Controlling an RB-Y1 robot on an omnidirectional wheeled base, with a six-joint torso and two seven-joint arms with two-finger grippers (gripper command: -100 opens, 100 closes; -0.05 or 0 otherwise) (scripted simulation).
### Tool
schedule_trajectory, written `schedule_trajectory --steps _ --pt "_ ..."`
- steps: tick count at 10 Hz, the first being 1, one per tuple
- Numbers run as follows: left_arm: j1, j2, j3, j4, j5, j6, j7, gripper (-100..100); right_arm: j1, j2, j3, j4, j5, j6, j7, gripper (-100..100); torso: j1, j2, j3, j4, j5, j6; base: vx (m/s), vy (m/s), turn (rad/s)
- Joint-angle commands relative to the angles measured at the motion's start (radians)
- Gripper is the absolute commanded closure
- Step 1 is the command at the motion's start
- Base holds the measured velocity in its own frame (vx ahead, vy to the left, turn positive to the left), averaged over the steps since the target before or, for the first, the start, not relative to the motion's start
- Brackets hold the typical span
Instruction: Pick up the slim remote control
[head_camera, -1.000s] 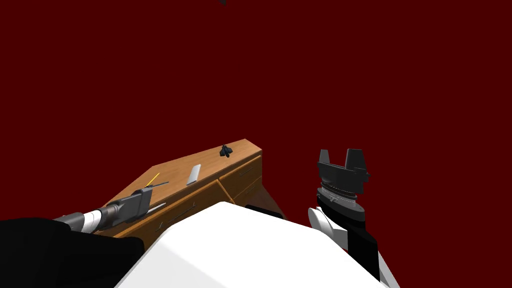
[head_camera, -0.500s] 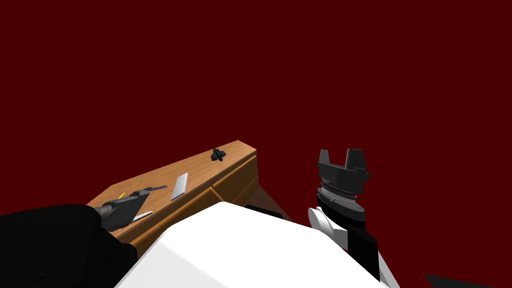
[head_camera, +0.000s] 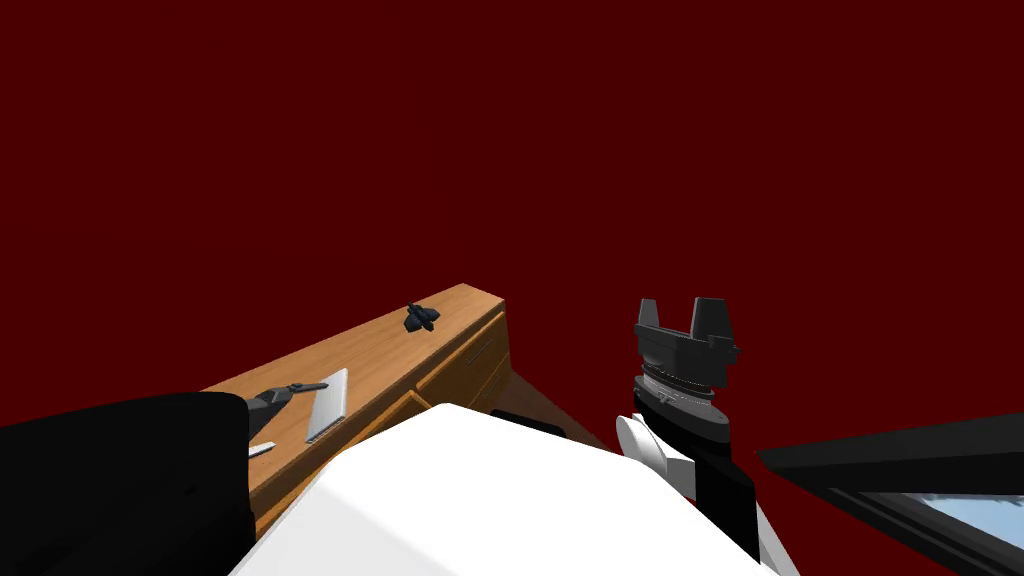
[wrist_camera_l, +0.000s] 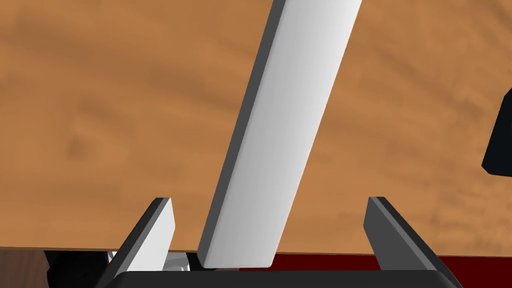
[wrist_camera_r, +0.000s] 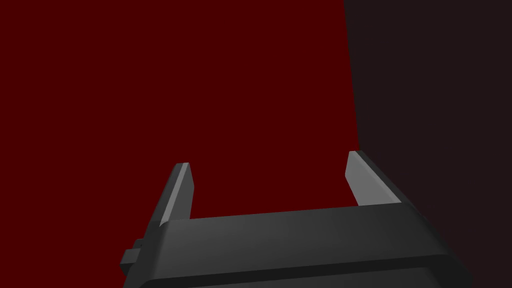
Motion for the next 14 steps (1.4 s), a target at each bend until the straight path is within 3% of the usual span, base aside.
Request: schedule_trajectory --steps 1,2,4,5,7,10,13,14 --pt "0.050 0.039 0.015 0.014 -0.026 -0.022 -0.050 -100 0.000 0.000 0.000 0.000 0.000 0.000 0.000 0 0.000 0.000 0.000 0.000 0.000 0.000 -0.041 0.075 -0.358" --pt "0.066 0.039 0.015 0.014 -0.026 -0.022 -0.051 -100 0.000 0.000 0.000 0.000 0.000 0.000 0.000 0 0.001 0.001 0.000 0.000 0.000 0.000 -0.035 0.064 -0.266" --pt "0.136 0.090 0.038 0.024 -0.053 -0.047 -0.101 -100 0.000 0.000 0.000 0.000 0.000 0.000 0.000 0 0.000 0.000 0.000 0.000 0.000 0.000 -0.015 0.068 -0.320" --pt "0.153 0.090 0.038 0.024 -0.053 -0.047 -0.101 -100 0.000 0.000 0.000 0.000 0.000 0.000 0.000 0 0.001 -0.001 -0.001 0.000 0.000 0.000 -0.019 0.058 -0.131" --pt "0.223 0.134 0.056 0.028 -0.074 -0.067 -0.140 -100 0.000 0.000 0.000 0.000 0.000 0.000 0.000 0 -0.001 -0.001 0.000 0.000 0.000 -0.001 -0.016 0.049 -0.247" --pt "0.289 0.153 0.063 0.027 -0.081 -0.075 -0.155 -100 0.000 0.000 0.000 0.000 0.000 0.000 0.000 0 -0.002 -0.002 -0.001 0.000 0.000 -0.001 -0.004 0.028 -0.109" --pt "0.391 0.189 0.072 0.020 -0.092 -0.086 -0.178 -100 0.000 0.000 0.000 0.000 0.000 0.000 0.000 0 -0.004 -0.004 -0.002 -0.001 -0.001 -0.001 0.021 0.017 -0.124" --pt "0.374 0.180 0.069 0.010 -0.094 -0.078 -0.169 -100 0.000 0.000 0.000 0.000 0.000 0.000 0.000 0 -0.004 -0.004 -0.002 -0.001 -0.001 -0.001 0.014 0.009 -0.016"
